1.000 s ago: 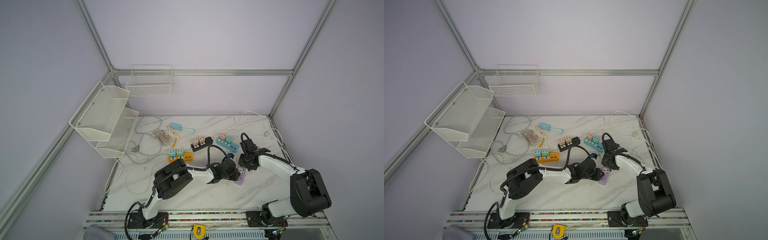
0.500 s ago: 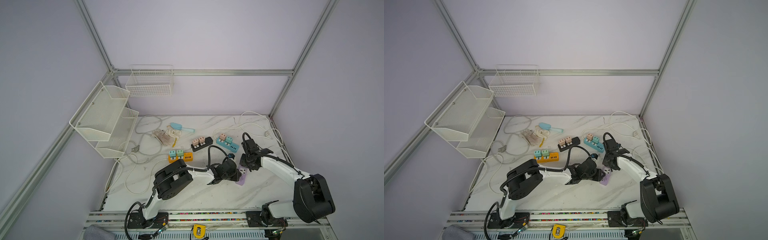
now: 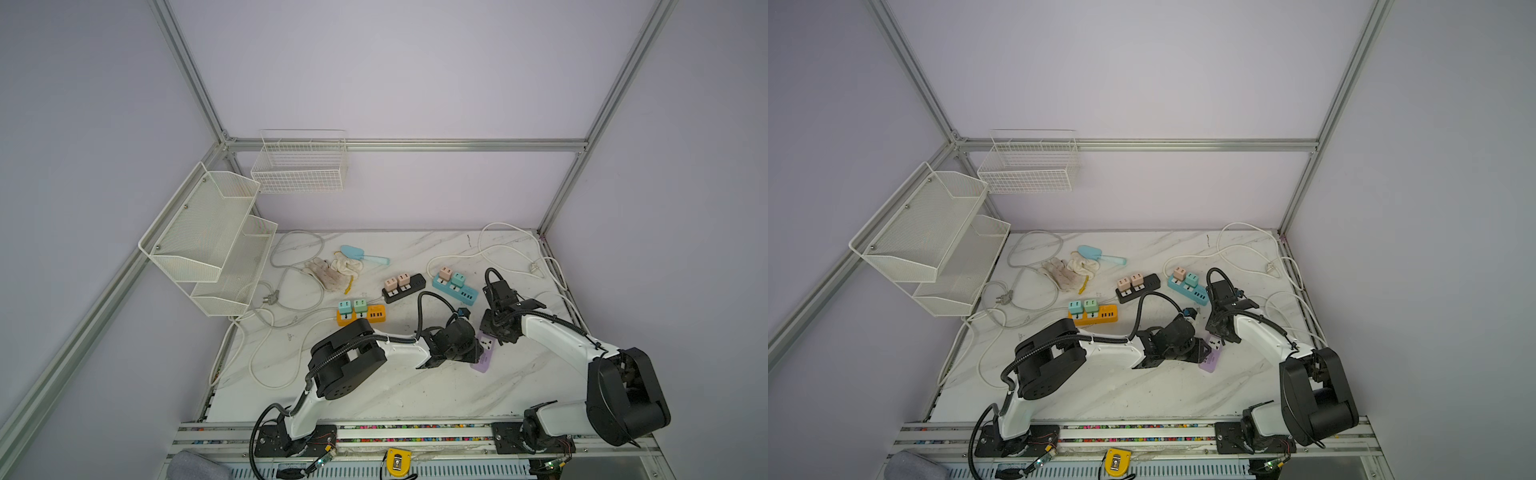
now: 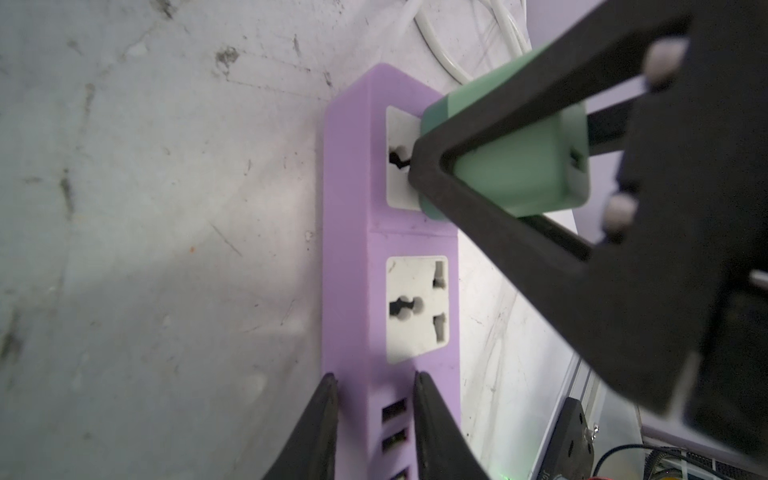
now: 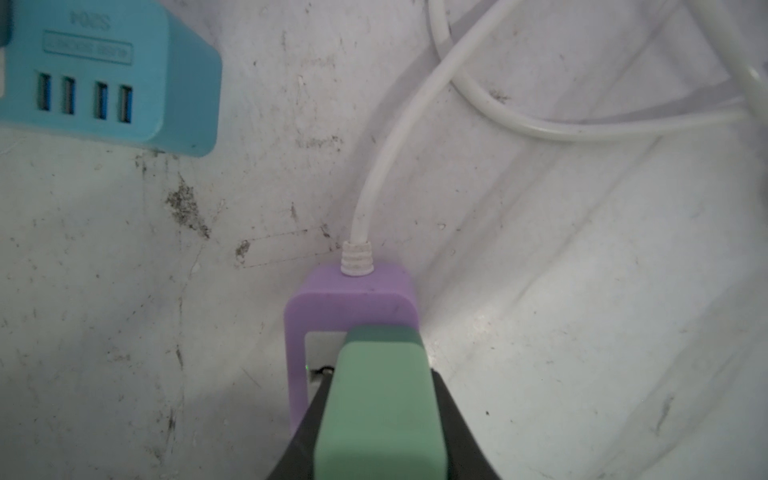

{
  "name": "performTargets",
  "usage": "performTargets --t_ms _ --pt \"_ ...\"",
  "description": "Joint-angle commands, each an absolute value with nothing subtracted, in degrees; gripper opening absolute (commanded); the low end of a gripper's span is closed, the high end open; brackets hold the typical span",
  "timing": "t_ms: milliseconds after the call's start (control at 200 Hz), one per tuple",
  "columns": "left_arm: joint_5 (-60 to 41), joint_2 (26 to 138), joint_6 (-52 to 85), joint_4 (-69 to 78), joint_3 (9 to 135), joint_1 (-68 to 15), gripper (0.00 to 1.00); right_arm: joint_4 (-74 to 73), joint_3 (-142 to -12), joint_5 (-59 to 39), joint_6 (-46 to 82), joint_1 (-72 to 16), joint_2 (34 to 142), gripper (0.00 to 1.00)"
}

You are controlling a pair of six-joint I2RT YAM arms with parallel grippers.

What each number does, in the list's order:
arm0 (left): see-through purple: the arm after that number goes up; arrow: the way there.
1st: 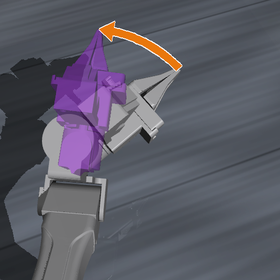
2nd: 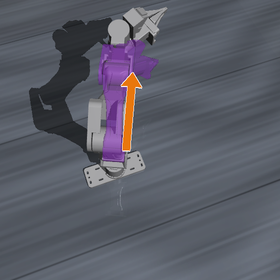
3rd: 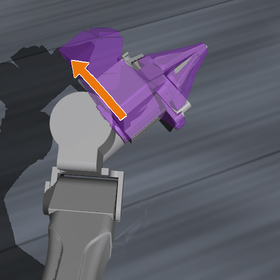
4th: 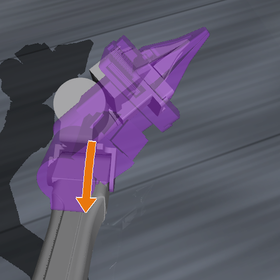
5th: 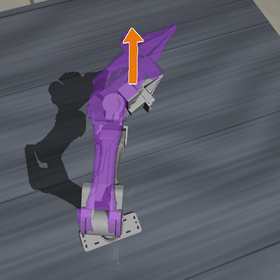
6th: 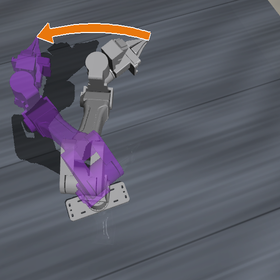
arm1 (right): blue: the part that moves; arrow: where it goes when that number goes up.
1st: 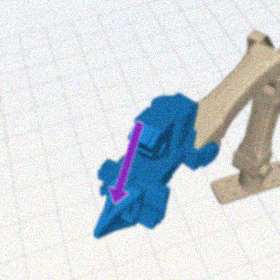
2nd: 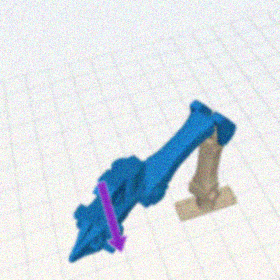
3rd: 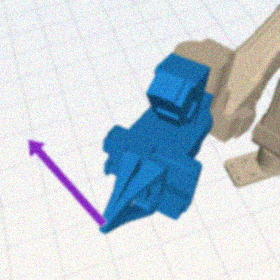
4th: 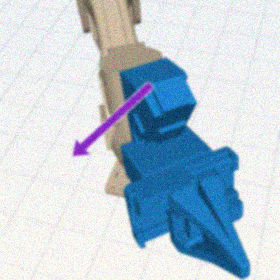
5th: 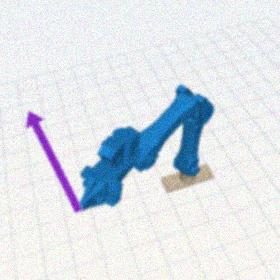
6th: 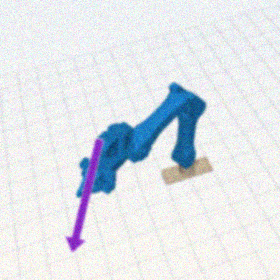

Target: Pull the plug off the socket

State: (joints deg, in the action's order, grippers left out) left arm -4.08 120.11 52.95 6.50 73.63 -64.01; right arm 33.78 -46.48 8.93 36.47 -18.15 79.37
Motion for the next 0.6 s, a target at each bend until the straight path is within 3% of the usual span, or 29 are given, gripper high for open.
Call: performTargets --t_ms 0,595 --pt "-4.44 124.37 53.17 -2.55 74.49 -64.95 0.29 32.83 -48.04 9.14 39.14 -18.38 78.40 0.18" --pt "-3.80 125.59 53.18 -4.61 76.28 -66.00 0.27 33.00 -48.03 9.79 40.74 -18.39 81.23 0.20"
